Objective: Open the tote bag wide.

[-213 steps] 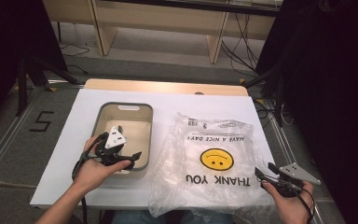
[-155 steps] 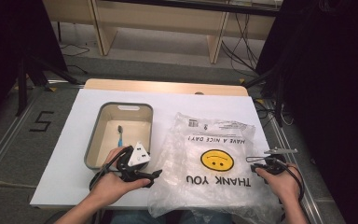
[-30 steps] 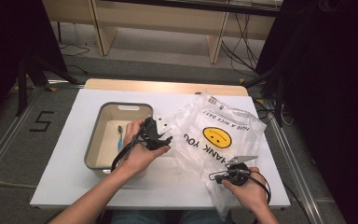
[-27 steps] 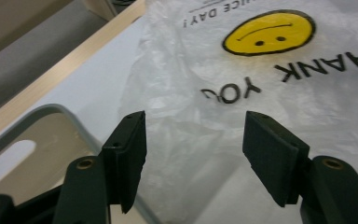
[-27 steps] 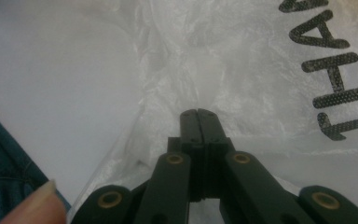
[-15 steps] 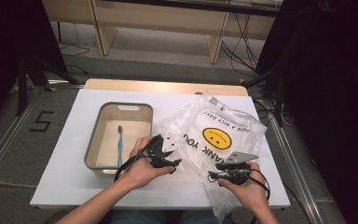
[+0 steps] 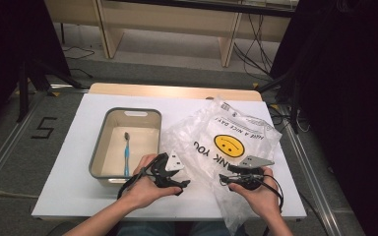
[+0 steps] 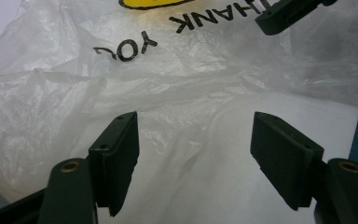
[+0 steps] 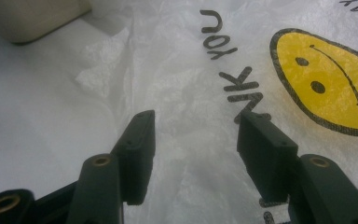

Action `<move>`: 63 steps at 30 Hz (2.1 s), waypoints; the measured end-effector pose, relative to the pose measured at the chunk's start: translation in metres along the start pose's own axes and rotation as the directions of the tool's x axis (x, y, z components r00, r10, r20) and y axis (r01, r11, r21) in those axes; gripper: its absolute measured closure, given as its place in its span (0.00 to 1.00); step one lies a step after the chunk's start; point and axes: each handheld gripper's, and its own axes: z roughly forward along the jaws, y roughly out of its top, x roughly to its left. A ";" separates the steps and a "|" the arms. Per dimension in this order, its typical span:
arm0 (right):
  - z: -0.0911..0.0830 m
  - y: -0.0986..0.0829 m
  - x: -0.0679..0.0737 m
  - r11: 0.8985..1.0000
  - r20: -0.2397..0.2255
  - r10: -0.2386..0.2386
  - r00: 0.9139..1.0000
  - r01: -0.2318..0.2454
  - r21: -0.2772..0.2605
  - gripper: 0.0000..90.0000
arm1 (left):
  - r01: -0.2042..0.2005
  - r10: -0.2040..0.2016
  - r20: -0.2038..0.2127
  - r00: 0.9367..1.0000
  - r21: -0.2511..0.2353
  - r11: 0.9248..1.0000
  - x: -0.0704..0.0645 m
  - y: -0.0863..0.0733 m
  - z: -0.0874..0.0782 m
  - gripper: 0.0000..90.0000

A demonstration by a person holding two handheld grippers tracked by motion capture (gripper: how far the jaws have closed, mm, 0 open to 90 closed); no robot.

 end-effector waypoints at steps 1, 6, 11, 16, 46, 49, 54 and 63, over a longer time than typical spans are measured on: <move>0.000 0.000 0.000 1.000 0.003 -0.003 1.000 0.003 -0.007 0.53 | 0.004 -0.004 0.001 1.000 -0.009 1.000 -0.002 -0.001 0.000 0.35; -0.001 -0.002 0.001 1.000 0.016 0.003 1.000 -0.003 -0.030 0.52 | -0.009 0.009 0.001 1.000 -0.033 0.999 -0.008 -0.003 0.000 0.35; -0.001 -0.004 0.001 0.999 0.021 0.006 1.000 -0.006 -0.035 0.51 | -0.026 0.027 0.012 1.000 -0.023 0.999 -0.017 -0.008 0.005 0.35; 0.000 -0.003 0.001 0.999 0.025 -0.002 1.000 0.003 -0.051 0.52 | -0.024 0.024 0.014 1.000 -0.004 1.000 -0.022 -0.013 0.012 0.36; 0.045 0.022 0.033 0.959 -0.073 -0.223 0.972 0.232 0.161 0.61 | -0.008 0.008 -0.005 1.000 0.021 1.000 -0.023 -0.019 0.024 0.44; 0.047 0.019 0.029 0.959 -0.070 -0.208 0.976 0.217 0.181 0.73 | -0.010 0.010 -0.007 1.000 0.022 1.000 -0.023 -0.019 0.025 0.44; 0.047 0.017 0.025 0.965 -0.072 -0.170 0.983 0.181 0.190 0.88 | -0.011 0.011 -0.006 1.000 0.025 1.000 -0.023 -0.019 0.026 0.45; 0.039 0.019 0.020 0.985 -0.045 -0.089 0.995 0.095 0.146 1.00 | -0.004 0.004 -0.009 1.000 0.003 1.000 -0.023 -0.014 0.029 0.53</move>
